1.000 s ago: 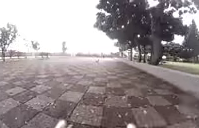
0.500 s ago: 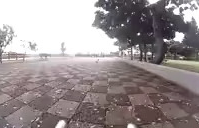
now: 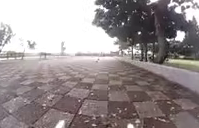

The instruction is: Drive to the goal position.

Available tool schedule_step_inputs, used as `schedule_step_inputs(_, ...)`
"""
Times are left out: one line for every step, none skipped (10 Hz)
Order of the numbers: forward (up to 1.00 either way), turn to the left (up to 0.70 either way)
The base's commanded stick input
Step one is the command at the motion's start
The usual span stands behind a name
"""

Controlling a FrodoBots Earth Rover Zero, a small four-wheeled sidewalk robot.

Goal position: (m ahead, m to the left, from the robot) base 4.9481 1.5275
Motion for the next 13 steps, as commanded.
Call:
schedule_step_inputs(0.7,0.0)
schedule_step_inputs(0.7,0.0)
schedule_step_inputs(0.7,0.0)
schedule_step_inputs(0.7,0.0)
schedule_step_inputs(0.7,0.0)
schedule_step_inputs(0.7,0.0)
schedule_step_inputs(0.7,0.0)
schedule_step_inputs(0.7,0.0)
schedule_step_inputs(0.7,0.0)
schedule_step_inputs(0.7,0.0)
schedule_step_inputs(0.7,0.0)
schedule_step_inputs(0.7,0.0)
schedule_step_inputs(0.7,0.0)
